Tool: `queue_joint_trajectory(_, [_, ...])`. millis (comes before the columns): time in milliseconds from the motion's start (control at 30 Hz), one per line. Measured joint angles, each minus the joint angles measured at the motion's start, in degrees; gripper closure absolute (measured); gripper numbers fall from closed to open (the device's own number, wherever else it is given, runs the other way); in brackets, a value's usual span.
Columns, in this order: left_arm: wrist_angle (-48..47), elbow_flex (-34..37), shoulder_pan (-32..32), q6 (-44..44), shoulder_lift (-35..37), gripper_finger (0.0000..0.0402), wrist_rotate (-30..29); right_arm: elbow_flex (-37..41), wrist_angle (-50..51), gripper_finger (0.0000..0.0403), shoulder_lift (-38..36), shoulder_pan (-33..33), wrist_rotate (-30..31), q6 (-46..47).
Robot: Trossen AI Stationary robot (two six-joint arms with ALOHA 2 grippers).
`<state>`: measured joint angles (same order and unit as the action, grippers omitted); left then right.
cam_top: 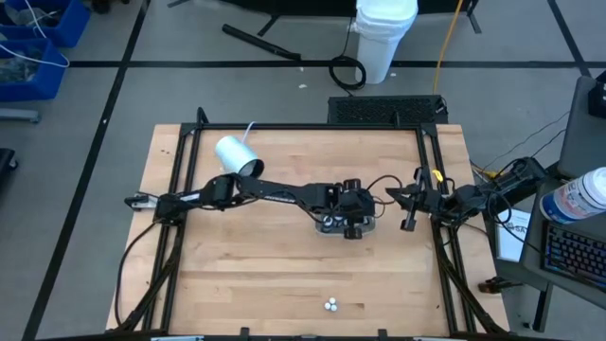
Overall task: Pick & Place food coloring
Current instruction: Put the small blue food coloring bottle into the gray bin
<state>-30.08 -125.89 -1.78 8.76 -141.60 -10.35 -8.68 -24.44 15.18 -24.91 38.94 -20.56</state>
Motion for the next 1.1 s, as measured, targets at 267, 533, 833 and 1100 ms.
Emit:
queue_joint_trajectory(267, [-0.1, -0.1, 0.0, 0.5, -1.0, 0.0325, 0.0, 0.0, 0.3, 0.0399, 0.0, 0.0, 0.0, 0.2])
queue_joint_trajectory(533, [0.0, -0.1, 0.0, 0.5, -1.7, 0.0325, 0.9, 0.0, 0.3, 0.0399, 0.0, 0.0, 0.0, 0.0])
queue_joint_trajectory(833, [0.0, -0.1, -0.2, 5.0, -1.9, 0.0325, 1.7, 0.0, 0.4, 0.0399, 0.0, 0.0, 0.0, 0.0])
queue_joint_trajectory(1100, [0.3, -0.1, -0.2, 6.4, -1.9, 0.0325, 1.9, 0.0, 0.5, 0.0399, 0.0, 0.0, 0.0, 0.0])
